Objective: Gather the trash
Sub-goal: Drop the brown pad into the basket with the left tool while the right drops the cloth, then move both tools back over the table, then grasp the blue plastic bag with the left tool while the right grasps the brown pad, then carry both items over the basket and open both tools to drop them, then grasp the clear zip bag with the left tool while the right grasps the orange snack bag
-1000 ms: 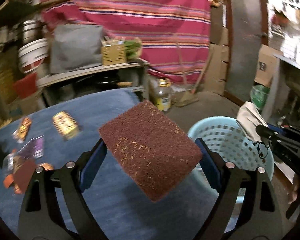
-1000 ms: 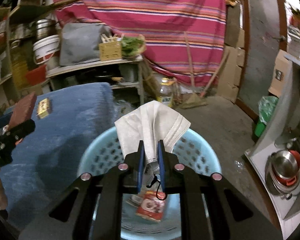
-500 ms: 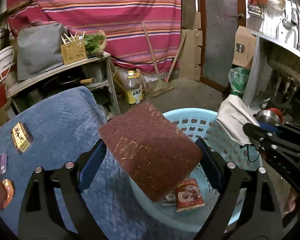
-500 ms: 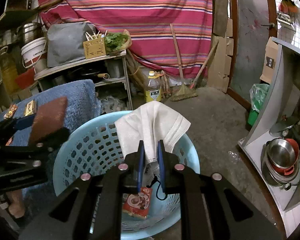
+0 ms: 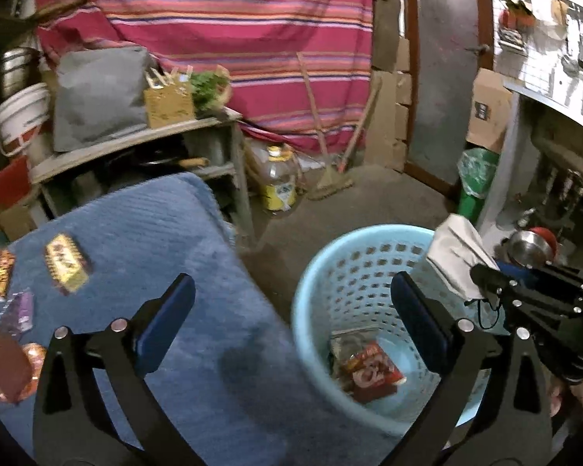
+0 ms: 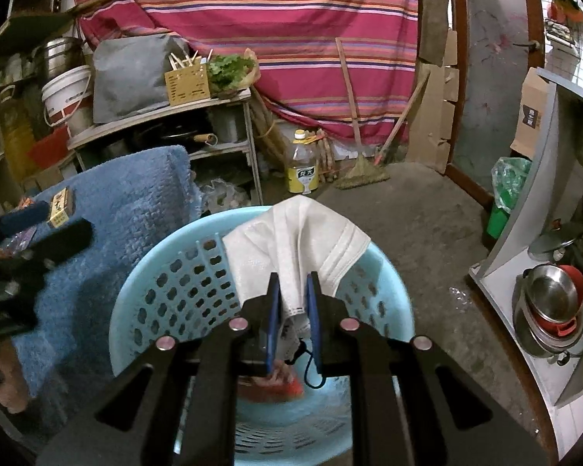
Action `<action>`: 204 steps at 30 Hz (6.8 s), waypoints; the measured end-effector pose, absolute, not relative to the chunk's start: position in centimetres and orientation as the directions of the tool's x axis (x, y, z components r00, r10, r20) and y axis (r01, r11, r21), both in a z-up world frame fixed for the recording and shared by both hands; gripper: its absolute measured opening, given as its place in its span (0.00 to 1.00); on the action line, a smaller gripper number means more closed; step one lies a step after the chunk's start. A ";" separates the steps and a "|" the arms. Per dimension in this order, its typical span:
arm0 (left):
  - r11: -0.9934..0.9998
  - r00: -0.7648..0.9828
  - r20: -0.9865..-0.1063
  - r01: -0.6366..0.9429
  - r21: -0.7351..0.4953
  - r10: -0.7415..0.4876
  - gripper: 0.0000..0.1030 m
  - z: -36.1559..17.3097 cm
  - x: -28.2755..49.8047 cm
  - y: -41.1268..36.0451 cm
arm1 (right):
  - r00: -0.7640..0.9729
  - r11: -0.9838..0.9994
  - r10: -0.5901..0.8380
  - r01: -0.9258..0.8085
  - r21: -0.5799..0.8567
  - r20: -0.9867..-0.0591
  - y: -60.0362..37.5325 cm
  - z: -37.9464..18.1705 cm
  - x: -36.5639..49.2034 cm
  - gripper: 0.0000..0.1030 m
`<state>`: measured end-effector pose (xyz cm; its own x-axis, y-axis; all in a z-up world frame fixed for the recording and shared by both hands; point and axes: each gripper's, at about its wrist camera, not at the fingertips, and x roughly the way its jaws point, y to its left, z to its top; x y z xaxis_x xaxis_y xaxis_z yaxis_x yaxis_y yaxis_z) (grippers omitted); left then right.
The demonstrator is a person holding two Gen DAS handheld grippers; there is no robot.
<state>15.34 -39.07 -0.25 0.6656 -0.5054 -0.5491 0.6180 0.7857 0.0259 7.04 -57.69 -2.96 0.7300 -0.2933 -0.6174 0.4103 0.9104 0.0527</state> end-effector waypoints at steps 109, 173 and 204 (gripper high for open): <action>0.997 0.776 -0.626 0.059 -0.054 -0.080 0.04 -2.2 21.1 6.2 | 0.663 0.972 0.194 -0.229 0.051 -0.723 -16.7 -5.4 25.0 0.82; 0.754 0.594 -0.571 0.653 -0.071 -0.567 0.74 0.1 17.0 -41.9 | 0.689 0.872 -0.373 0.488 0.017 -0.621 -59.4 -2.3 6.8 0.82; 0.994 0.849 -0.527 0.082 0.069 -0.033 0.95 0.0 23.6 -7.5 | 0.745 0.926 -0.297 0.378 0.011 -0.597 -43.9 -2.7 15.2 0.92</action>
